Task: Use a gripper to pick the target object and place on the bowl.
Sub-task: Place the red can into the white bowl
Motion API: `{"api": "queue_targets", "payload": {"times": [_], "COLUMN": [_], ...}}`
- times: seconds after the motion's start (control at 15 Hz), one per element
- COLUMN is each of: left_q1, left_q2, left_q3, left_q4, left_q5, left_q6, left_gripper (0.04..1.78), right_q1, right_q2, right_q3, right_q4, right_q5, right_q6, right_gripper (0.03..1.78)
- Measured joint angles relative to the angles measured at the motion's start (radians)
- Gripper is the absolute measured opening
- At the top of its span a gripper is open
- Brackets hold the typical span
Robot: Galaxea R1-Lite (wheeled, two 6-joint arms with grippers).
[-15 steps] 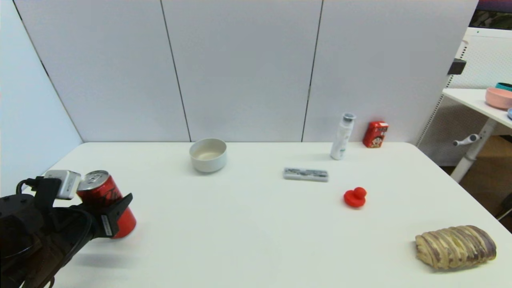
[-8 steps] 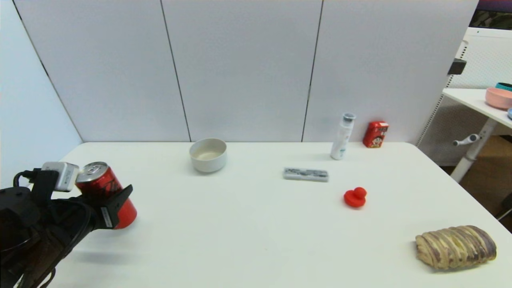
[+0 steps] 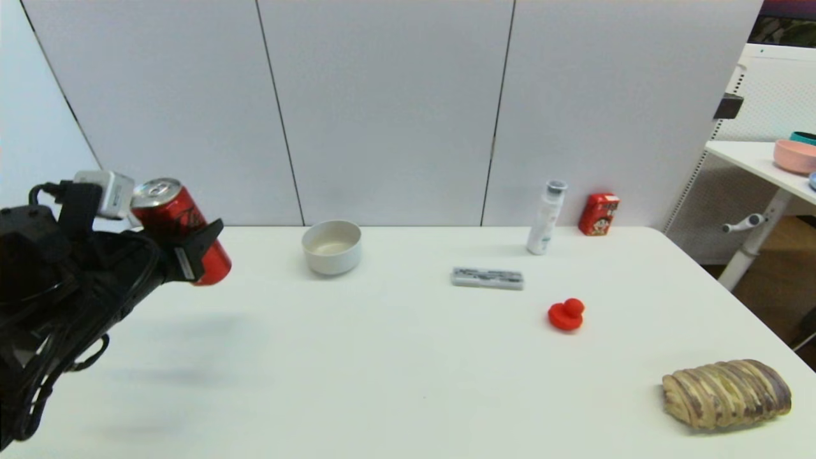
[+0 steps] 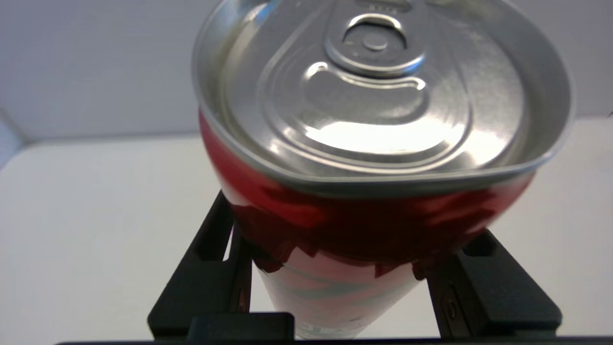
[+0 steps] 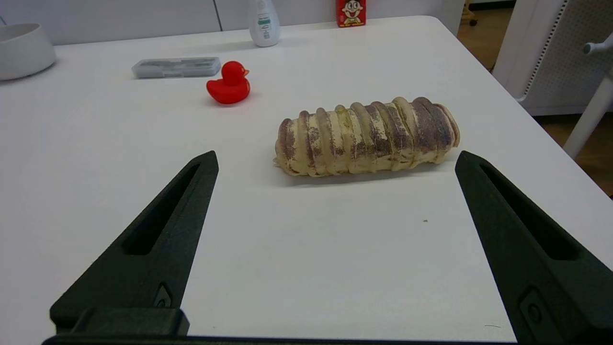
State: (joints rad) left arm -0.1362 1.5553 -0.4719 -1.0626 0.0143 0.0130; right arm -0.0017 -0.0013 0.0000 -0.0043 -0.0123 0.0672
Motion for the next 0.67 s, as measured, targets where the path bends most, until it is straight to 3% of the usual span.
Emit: {"api": "queue_targets", "payload": {"times": [0.33,0.67], "left_q1": [-0.057,-0.076], "left_q2": [0.054,0.186], "left_q3": [-0.376,-0.675], "left_q4": [0.327,0.508], "left_q5": [0.000,-0.058], "left_q6": [0.000,-0.004], "left_gripper": [0.98,0.98], "right_q1": [0.000,0.000], "right_q2": [0.000,0.000], "right_q3": [0.000,0.000], "right_q4": [0.000,0.000], "right_q5": [0.000,0.000], "right_q6": [0.000,0.000], "right_gripper": [1.71,1.71]}}
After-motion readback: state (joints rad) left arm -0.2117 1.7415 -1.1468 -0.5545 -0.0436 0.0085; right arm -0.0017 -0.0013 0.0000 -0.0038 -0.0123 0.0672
